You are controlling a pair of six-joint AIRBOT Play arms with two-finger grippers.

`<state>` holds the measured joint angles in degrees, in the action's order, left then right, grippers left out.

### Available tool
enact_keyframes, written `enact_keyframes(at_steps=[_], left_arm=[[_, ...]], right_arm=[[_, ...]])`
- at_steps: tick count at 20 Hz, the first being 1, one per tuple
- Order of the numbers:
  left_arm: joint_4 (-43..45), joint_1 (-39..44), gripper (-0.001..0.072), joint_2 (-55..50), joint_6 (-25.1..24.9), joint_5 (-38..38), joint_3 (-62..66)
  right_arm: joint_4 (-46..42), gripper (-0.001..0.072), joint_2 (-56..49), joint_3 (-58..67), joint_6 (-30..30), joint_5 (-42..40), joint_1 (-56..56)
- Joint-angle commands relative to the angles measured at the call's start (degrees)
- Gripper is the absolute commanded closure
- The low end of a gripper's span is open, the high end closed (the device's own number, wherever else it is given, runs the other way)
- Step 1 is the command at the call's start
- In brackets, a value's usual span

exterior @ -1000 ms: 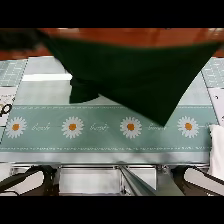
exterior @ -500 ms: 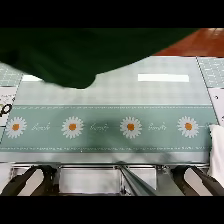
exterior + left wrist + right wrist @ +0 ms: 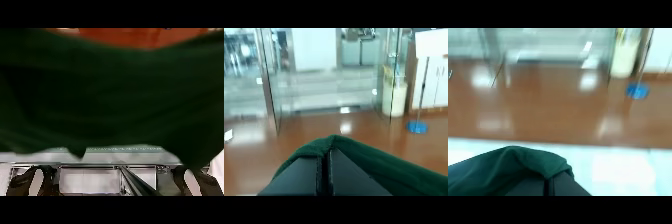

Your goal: Fold the shirts.

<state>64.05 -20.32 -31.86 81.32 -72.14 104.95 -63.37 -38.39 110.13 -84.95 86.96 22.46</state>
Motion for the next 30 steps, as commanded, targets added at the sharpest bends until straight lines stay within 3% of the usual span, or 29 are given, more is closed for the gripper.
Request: enact_keyframes(at_steps=[1,5,8,12,17,21,23,26,30], left_arm=[[8.9,2.6,0.0687,1.5,6.0,-4.1,-9.3],[3.2,2.9,0.0687,-2.7,5.6,1.7,-29.1],[-4.9,4.8,0.0687,-12.7,1.4,9.5,-37.6],[-6.1,10.3,0.0687,-32.8,3.0,21.2,-37.6],[-8.5,12.9,0.0687,-55.1,3.0,32.7,-28.8],[-10.4,13.2,0.0687,-66.8,3.0,31.7,-19.5],[-10.4,13.3,0.0687,-69.2,5.4,30.6,-17.7],[-10.3,13.1,0.0687,-69.2,5.3,29.1,-17.6],[-10.3,13.1,0.0687,-69.2,3.3,17.8,-17.7]], right_arm=[[-1.7,0.0682,1.8,-9.6,-0.2,3.1,-2.4],[-0.8,0.0682,-1.7,-24.0,3.0,-1.6,-2.4],[3.1,0.0682,-10.5,-31.8,7.2,-7.0,-2.5],[7.4,0.0682,-27.7,-33.7,14.1,-16.9,-2.4],[13.8,0.0682,-50.1,-27.3,15.3,-26.2,-3.1],[14.3,0.0682,-63.2,-16.6,13.1,-25.9,-4.5],[14.6,0.0682,-67.6,-12.2,11.0,-25.1,-4.9],[14.4,0.0682,-70.9,-9.0,11.0,-23.7,-5.5],[12.9,0.0682,-71.0,-9.1,11.1,-20.3,-5.3]])
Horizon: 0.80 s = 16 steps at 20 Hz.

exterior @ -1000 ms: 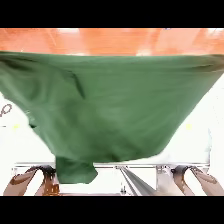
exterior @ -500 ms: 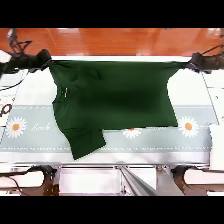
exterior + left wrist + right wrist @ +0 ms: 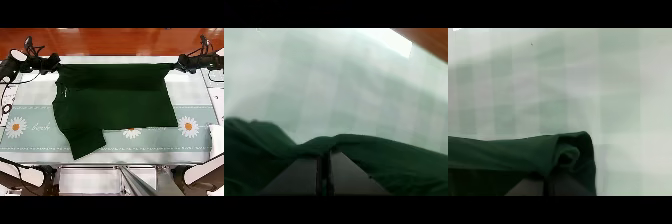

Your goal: Fold the shirts.

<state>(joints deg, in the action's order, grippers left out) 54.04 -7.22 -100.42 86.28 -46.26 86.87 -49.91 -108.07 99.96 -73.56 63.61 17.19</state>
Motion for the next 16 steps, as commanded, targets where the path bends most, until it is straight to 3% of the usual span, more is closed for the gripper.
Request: enact_keyframes(at_steps=[1,3,6,16], left_arm=[[-0.3,0.0,0.0687,-0.6,-5.0,-12.9,0.4],[0.1,-0.6,0.0687,-0.6,-9.2,-22.3,0.2],[0.6,-2.1,0.0687,-0.4,-9.1,-29.1,-2.9],[0.5,-2.5,0.0687,-0.4,-9.1,-31.2,-8.1]], right_arm=[[-1.7,0.0682,-1.3,1.1,-0.3,5.1,0.3],[-4.8,0.0681,-1.4,1.1,-0.3,9.3,0.5],[-9.7,0.0681,-1.4,1.1,-0.3,14.4,0.3],[-9.9,0.0681,-3.1,-1.8,-1.0,17.4,0.1]])
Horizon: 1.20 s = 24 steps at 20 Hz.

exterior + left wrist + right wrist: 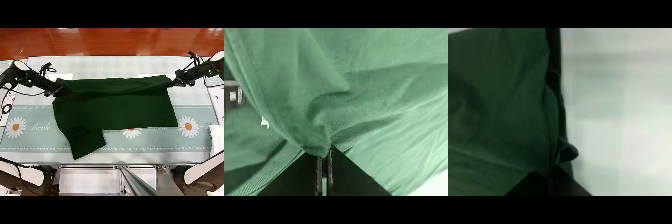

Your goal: Fold the shirts.

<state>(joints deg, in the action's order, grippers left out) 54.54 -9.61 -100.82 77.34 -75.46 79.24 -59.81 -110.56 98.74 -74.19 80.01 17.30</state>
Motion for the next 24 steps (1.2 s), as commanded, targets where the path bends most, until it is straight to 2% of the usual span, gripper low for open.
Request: enact_keyframes(at_steps=[1,2,3,4,5,7,9,11,13,15,18,20,24], left_arm=[[0.0,-0.1,0.0686,0.0,-0.2,-2.6,-0.4],[-0.1,-0.1,0.0685,0.0,-0.2,-3.4,-0.4],[-0.1,-0.1,0.0618,0.0,0.3,-4.4,-0.4],[-0.1,-0.1,0.033,0.1,0.9,-6.1,-0.4],[0.8,-0.3,0.0195,0.3,1.5,-7.9,0.0],[3.7,-1.0,0.0195,2.2,4.0,-9.7,0.5],[7.2,-2.4,0.0196,6.7,5.9,-9.5,0.5],[11.0,-4.3,0.0196,12.5,7.5,-9.3,-0.4],[12.1,-7.1,0.0197,20.0,7.6,-6.8,-6.4],[10.2,-10.5,0.0198,28.4,9.0,-1.6,-18.3],[-0.4,-16.5,0.0198,38.4,5.6,3.1,-37.9],[-5.4,-19.8,0.0198,42.2,5.6,4.8,-47.8],[-4.9,-20.1,0.0198,43.6,5.9,5.7,-56.2]], right_arm=[[0.9,0.0681,-0.9,-0.6,-0.4,1.3,0.0],[1.4,0.0673,-1.0,-0.6,-0.7,1.6,0.0],[1.4,0.051,-1.0,-0.6,-2.4,1.9,0.0],[1.4,0.0289,-0.9,-0.5,-3.2,2.9,0.0],[1.1,0.03,-0.9,0.2,-3.6,4.9,0.4],[1.1,0.03,0.0,2.0,-5.5,9.2,2.3],[0.6,0.03,3.6,1.7,-7.6,10.2,5.0],[0.5,0.03,9.0,-1.6,-8.0,9.1,7.7],[0.5,0.03,16.0,-11.6,-6.8,4.0,10.0],[2.5,0.03,23.4,-26.5,-5.0,-3.2,11.8],[14.9,0.0299,32.5,-44.1,5.6,-7.7,15.3],[20.0,0.0299,36.7,-50.2,9.2,-7.8,16.4],[20.3,0.0299,41.9,-54.6,10.0,-7.0,16.5]])
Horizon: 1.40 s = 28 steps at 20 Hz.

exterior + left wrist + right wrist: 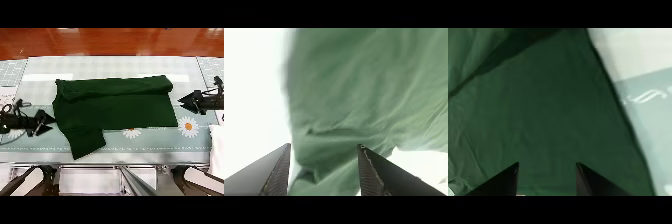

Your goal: Fold the shirts.

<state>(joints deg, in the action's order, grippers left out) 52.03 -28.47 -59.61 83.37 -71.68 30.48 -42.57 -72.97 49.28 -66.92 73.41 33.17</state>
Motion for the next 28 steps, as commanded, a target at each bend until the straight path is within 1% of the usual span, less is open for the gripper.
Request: enact_keyframes(at_steps=[1,6,8,10,11,12,13,15,16,17,18,20,23,26,28], left_arm=[[-2.3,-0.2,0.0198,2.4,-0.1,1.9,-8.1],[-2.2,7.7,0.0198,0.7,0.9,6.5,-11.3],[-4.9,11.6,0.0198,-0.6,-0.8,8.7,-11.3],[-8.2,17.2,0.0198,-1.7,-0.7,13.0,-11.3],[-10.0,19.7,0.0217,-2.3,-1.0,14.5,-11.2],[-10.8,21.4,0.0468,-2.8,-2.1,15.0,-10.9],[-10.7,22.1,0.0687,-2.9,-3.5,14.8,-10.4],[-10.7,21.4,0.0687,-2.8,-5.0,13.0,-8.9],[-10.7,21.0,0.0687,-2.8,-5.4,12.5,-8.3],[-10.7,21.0,0.0687,-2.8,-5.4,12.3,-7.8],[-10.8,21.0,0.0687,-2.8,-5.6,12.4,-7.6],[-10.7,21.0,0.0686,-2.8,-5.8,13.1,-7.7],[-10.7,21.0,0.0686,-2.8,-5.8,13.7,-7.7],[-10.7,21.0,0.0686,-2.8,-5.8,13.7,-7.7],[-10.7,21.0,0.0686,-2.8,-5.8,13.7,-7.7]], right_arm=[[3.2,0.0299,4.6,-5.1,2.7,0.2,0.6],[3.4,0.0299,4.7,-5.1,2.6,1.9,0.6],[3.4,0.0299,4.7,-5.1,2.5,1.9,0.6],[3.4,0.0299,4.7,-5.1,2.4,1.9,0.6],[3.4,0.0299,4.7,-5.1,2.4,1.9,0.6],[2.6,0.0299,4.7,-5.0,2.4,1.8,1.1],[1.0,0.0299,4.7,-5.1,2.1,1.4,2.4],[-5.3,0.0299,4.7,-5.1,-0.1,0.5,6.8],[-10.1,0.0299,4.7,-5.2,-3.2,0.0,8.9],[-14.2,0.0299,4.7,-5.9,-7.9,0.0,10.4],[-15.9,0.0299,4.5,-6.7,-9.1,1.0,11.1],[-17.0,0.0299,2.3,-7.0,-8.2,3.8,11.3],[-14.4,0.0299,-2.2,-7.0,-7.3,5.4,11.1],[-13.8,0.0299,-6.1,-7.0,-6.2,4.4,8.7],[-11.9,0.0299,-8.2,-7.0,-5.4,2.8,6.2]])
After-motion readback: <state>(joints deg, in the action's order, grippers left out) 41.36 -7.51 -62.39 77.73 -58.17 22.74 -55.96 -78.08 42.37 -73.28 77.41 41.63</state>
